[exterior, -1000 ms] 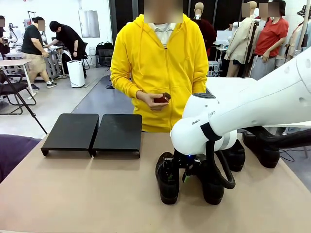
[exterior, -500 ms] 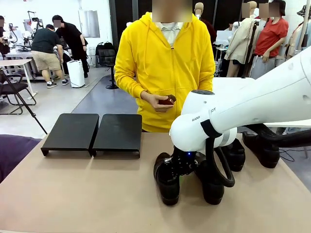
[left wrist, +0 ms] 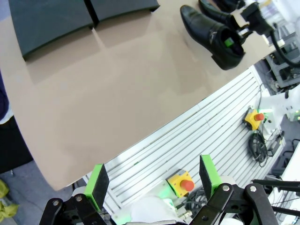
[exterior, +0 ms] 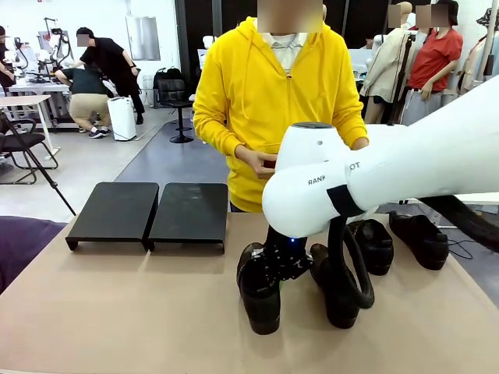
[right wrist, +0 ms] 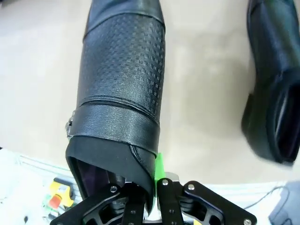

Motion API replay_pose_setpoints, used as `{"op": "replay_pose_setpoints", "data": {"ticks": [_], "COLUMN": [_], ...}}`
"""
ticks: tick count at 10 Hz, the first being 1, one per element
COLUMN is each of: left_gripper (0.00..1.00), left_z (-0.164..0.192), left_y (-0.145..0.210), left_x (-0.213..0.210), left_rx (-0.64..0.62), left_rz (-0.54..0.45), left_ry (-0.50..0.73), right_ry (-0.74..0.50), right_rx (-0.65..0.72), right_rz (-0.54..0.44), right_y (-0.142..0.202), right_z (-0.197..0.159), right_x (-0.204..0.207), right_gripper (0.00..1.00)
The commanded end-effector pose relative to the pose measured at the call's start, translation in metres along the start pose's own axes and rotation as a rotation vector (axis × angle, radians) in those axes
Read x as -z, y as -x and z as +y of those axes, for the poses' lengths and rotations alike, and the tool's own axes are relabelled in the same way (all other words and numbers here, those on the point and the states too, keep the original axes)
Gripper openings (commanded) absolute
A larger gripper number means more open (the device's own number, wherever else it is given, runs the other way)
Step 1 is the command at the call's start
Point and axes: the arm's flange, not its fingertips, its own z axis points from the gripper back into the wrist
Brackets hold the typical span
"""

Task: Organize the shoes by placing them on the stand.
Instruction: Pick up one Shoe and place it in the middle of the table.

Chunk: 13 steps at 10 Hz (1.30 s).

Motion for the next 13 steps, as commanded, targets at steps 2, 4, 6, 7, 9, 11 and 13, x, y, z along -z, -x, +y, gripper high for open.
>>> {"op": "replay_pose_setpoints", "data": {"ticks": [2,4,6,7,9,11,13], "left_gripper": [1.0,1.0,1.0,1.0,1.0,1.0,1.0], "left_z": [0.001,0.001,0.001,0.001,0.001,0.001,0.001], "left_y": [0.001,0.001,0.001,0.001,0.001,0.001,0.001], "left_x": [-0.002,-0.002,-0.002,-0.002,-0.002,-0.002,-0.002], "left_rx": [0.012,0.012,0.012,0.012,0.012,0.012,0.012], "left_rz": [-0.004,-0.004,-0.004,-0.004,-0.004,-0.004,-0.004], "left_ry": [0.012,0.012,0.012,0.012,0.012,0.012,0.012], "right_ry": [0.046,-0.052,-0.125,-0.138,-0.128,-0.099,-0.09], "right_rx": [0.007,-0.034,0.005,0.033,0.084,0.08,0.072], "right_rz": [-0.018,-0.047,-0.049,-0.06,-0.048,-0.011,0.009], "right_y": [0.048,0.03,0.007,0.0,-0.01,-0.01,-0.009], "right_z": [0.048,0.088,0.125,0.131,0.134,0.136,0.137], "right_x": [0.01,0.028,0.047,0.05,0.058,0.066,0.068], "right_gripper": [0.0,0.0,0.0,0.0,0.0,0.0,0.35]}}
